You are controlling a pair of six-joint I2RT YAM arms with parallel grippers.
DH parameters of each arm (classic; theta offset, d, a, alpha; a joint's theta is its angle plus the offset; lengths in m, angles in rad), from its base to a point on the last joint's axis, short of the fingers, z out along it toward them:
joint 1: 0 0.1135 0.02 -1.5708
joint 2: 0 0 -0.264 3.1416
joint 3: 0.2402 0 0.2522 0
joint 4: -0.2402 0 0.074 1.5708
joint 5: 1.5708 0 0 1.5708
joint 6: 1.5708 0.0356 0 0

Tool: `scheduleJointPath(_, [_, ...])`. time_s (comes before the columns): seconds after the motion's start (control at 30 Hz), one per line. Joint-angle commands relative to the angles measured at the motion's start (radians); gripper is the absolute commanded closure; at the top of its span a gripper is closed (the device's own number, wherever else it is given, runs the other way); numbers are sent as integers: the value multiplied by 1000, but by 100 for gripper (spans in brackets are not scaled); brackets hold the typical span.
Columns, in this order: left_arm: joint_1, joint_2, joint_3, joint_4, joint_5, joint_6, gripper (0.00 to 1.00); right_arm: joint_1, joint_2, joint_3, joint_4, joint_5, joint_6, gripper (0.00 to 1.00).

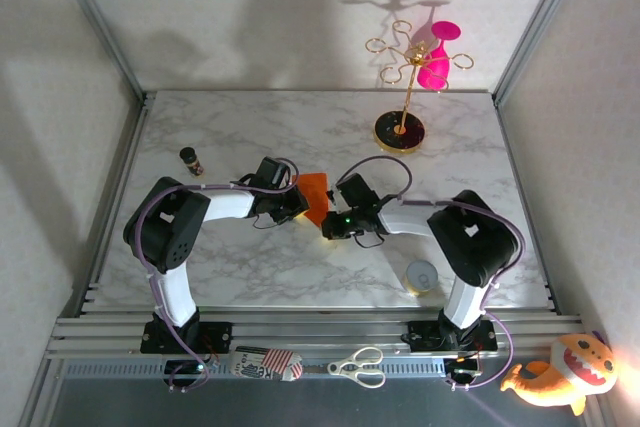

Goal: Fold a paper plane with a square sheet of paper (pick it up from the middle)
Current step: Third fold the triangle at the center of the table.

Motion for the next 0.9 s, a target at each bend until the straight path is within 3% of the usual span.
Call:
scheduleJointPath(0.0, [7, 51, -2, -85, -81, 21, 90, -14, -57, -43, -94, 22, -45, 100])
scheduleJointPath(0.27, [7, 45, 8, -77, -73, 11, 89, -14, -103, -5, 82, -60, -21, 99])
scheduleJointPath(0.63, [5, 19, 18, -63, -51, 7, 89, -8, 49, 71, 20, 14, -7, 100])
scheduleJointPath(0.87, [0, -18, 77, -61, -16, 72, 85, -8, 90, 76, -38, 63, -3, 100])
